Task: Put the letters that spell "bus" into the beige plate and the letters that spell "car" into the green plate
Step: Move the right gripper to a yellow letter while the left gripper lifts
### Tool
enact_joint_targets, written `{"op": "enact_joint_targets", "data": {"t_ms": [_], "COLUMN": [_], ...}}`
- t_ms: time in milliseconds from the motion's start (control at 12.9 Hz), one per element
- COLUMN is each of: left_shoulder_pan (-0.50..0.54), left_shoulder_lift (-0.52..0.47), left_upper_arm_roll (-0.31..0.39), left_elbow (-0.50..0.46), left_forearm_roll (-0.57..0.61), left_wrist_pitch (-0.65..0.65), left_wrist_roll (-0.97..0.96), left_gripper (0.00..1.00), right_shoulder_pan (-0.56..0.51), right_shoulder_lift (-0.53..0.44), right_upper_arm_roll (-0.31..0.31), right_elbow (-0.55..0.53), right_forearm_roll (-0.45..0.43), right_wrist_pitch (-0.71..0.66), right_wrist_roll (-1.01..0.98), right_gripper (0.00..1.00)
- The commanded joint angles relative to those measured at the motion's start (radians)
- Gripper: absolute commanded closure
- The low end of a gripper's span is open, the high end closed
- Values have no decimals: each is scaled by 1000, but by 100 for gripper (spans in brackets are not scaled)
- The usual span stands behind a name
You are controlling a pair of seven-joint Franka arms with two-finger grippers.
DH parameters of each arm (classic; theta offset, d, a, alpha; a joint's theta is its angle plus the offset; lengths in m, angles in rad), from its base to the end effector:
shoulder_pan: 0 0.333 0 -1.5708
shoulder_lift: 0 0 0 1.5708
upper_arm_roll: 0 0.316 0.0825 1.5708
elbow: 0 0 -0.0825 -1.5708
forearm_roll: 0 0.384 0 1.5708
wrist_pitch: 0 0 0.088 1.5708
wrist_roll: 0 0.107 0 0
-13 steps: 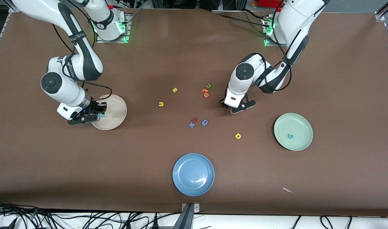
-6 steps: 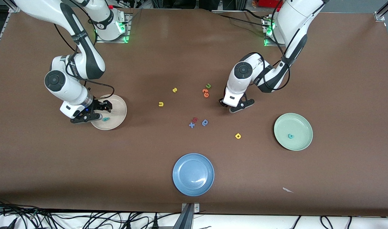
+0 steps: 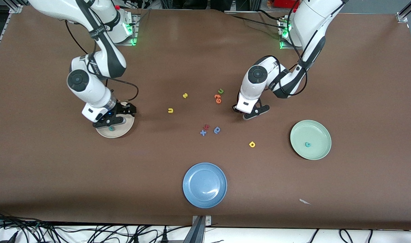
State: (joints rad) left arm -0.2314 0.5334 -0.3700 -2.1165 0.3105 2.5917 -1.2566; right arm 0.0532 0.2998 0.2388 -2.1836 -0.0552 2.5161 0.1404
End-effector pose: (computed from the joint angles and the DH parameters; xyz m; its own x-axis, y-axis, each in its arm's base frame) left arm 0.4674 -0.3313 0.1723 0.9068 0.4209 -0.0240 0.4212 -0.9069 0.0082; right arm 0.5405 0.1624 0.2579 0.9826 0.1820 0.0376 0.1835 -0.9821 -0.0414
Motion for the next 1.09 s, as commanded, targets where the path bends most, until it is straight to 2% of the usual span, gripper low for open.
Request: {"op": "enact_joint_targets", "data": {"t_ms": [0,233,543,776,931,1008], "left_shoulder_pan": [-6,-6,-2,-6,-8,-9], "left_shoulder_lift": [14,22,22,20,20,20], "left_upper_arm_roll": [5,6,5,5,5,3], "left_elbow": [6,7,7,7,7,7], "left_forearm_roll": [38,39,68,68,68,68], "left_wrist_pitch": [-8,-8,-8,-9,-10,-15], "left_wrist_roll": [-29,-24,-27,-32,-33,-33], "left_gripper": [89,95,95,94,95,97], "right_shoulder_pan": [72,178,256,309,349,352], "right_shoulder_lift": [7,74,120,169,194,199], "right_upper_arm_roll": [13,11,11,7,-22,-23], "right_elbow": [-22,-22,-18,-7,7,7], "right_forearm_roll": [3,0,-6,-8,-11,-12], "right_wrist_pitch": [67,182,219,268,276,291], "right_wrist_roll": [147,328,476,537,550,550], "right_gripper": [0,0,0,0,0,0]}}
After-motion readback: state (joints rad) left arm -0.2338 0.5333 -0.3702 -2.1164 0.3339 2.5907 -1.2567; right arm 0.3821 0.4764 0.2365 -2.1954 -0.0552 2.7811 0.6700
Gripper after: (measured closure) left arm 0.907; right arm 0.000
